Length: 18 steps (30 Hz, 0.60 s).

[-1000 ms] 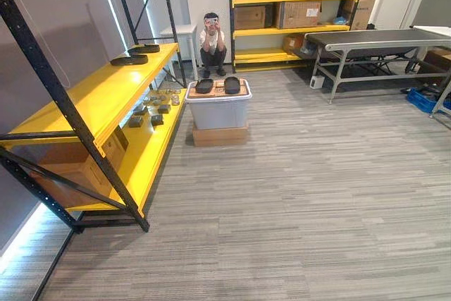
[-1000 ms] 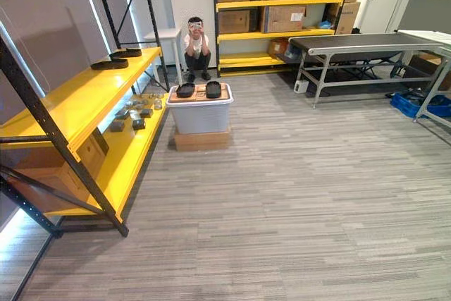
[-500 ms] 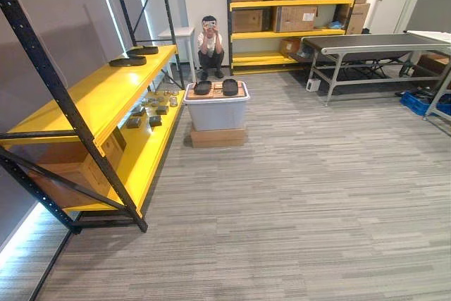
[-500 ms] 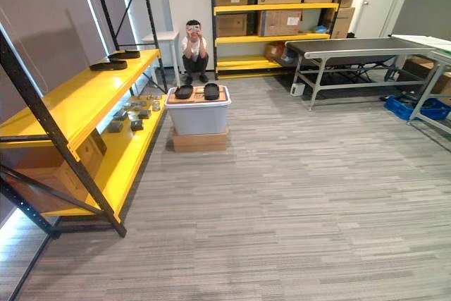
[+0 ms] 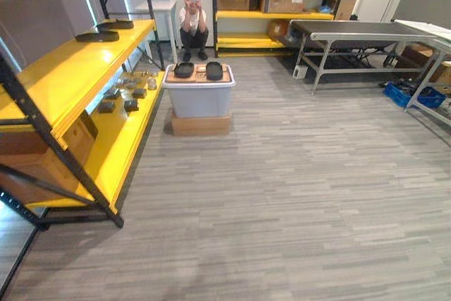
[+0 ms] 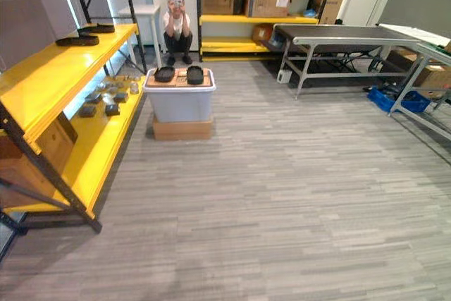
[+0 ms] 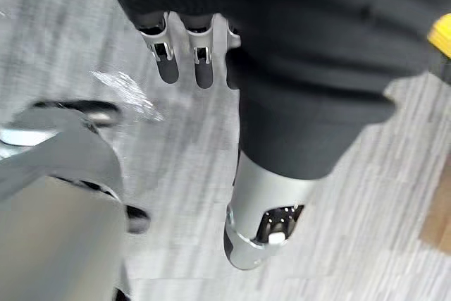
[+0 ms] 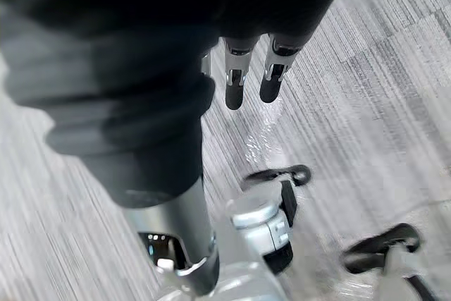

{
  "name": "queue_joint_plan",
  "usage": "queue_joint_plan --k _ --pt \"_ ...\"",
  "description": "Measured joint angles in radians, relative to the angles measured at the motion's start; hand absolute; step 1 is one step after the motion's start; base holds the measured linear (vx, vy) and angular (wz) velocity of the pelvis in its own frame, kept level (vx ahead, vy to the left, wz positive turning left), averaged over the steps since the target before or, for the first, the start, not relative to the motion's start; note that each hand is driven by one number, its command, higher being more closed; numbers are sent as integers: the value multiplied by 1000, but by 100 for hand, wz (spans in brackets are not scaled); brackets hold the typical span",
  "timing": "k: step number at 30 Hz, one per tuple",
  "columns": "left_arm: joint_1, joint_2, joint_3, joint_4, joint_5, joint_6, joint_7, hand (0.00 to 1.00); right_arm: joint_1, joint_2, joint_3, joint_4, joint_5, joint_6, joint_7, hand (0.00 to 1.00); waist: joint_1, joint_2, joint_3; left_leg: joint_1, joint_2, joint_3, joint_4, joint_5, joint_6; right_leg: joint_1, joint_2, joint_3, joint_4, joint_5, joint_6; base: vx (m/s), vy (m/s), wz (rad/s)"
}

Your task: Walk over and take plastic housings, then place them on the shelf

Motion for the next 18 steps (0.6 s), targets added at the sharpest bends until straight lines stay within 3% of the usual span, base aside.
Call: queue_joint_plan --k 2,3,4,6,7,8,10,12,13,14,15,16,17,18 --pt "4 -35 24 -9 -3 3 7 0 -17 6 6 -12 -20 -1 3 0 5 23 9 -155 45 -74 315 58 18 61 44 9 -56 -6 -28 357 -162 -14" --pt "8 -52 23 -5 -12 14 10 0 -43 7 4 -4 -39 -2 4 0 15 25 29 -204 45 -95 418 42 -4 145 58 19 -108 13 -55 545 -130 -29" --pt "27 -81 32 0 -26 20 8 0 -46 -2 2 -5 -43 -15 4 0 41 16 32 -247 19 -85 370 32 -17 231 52 40 -163 12 -59 561 -82 -37" --pt "35 -103 35 -6 -25 16 5 0 -79 -9 -2 -29 -43 -32 3 0 71 16 34 -312 -16 -54 242 33 -16 282 27 71 -204 9 -63 514 37 -49" --pt "37 -122 46 -10 -28 2 3 0 -94 -11 3 -70 -45 -51 3 0 90 9 52 -377 -37 -24 163 41 -9 322 -7 89 -232 4 -55 466 87 -44" --pt "38 -130 49 -10 -30 -7 2 0 -100 -13 5 -90 -43 -56 4 0 98 5 62 -410 -48 -17 125 57 -2 343 -28 89 -240 -5 -44 485 103 -29" --pt "65 -150 45 -3 -27 -28 0 0 -116 -32 4 -111 -9 -63 0 0 111 1 71 -475 -79 -3 -102 140 -9 451 -102 65 -267 -83 10 485 148 6" --pt "114 -142 34 -2 -18 -38 -4 0 -106 -37 6 -104 27 -63 -8 0 117 -6 58 -456 -86 1 -186 147 -10 561 -139 54 -279 -136 33 645 273 1" --pt "134 -149 10 18 -1 -37 2 0 -107 -45 6 -98 53 -59 -17 0 111 11 45 -452 -103 -32 -146 217 36 545 -141 59 -149 -150 19 663 275 -7" --pt "130 -148 -4 35 11 -36 5 0 -110 -43 7 -90 69 -54 -24 0 109 9 44 -441 -115 -42 -136 258 56 500 -157 61 -17 -142 18 830 341 2" --pt "124 -142 -19 48 15 -37 8 0 -115 -30 5 -76 101 -36 -34 0 108 -16 39 -400 -150 -39 -150 306 84 395 -207 58 234 -26 20 552 235 12" --pt "122 -128 -22 55 11 -39 7 0 -99 -21 4 -66 113 -31 -37 0 102 -32 38 -362 -173 -42 -174 315 97 360 -233 59 322 75 33 816 317 35" --pt "116 -94 -57 61 9 -40 8 0 -79 -8 7 -44 110 -27 -36 0 91 -28 24 -299 -195 -53 -244 364 126 300 -244 58 424 86 62 639 223 47" --pt "90 -72 -75 61 12 -37 12 0 -75 -1 7 -33 103 -23 -35 0 86 -37 21 -257 -208 -59 -295 378 141 221 -242 27 432 -7 80 689 225 44"
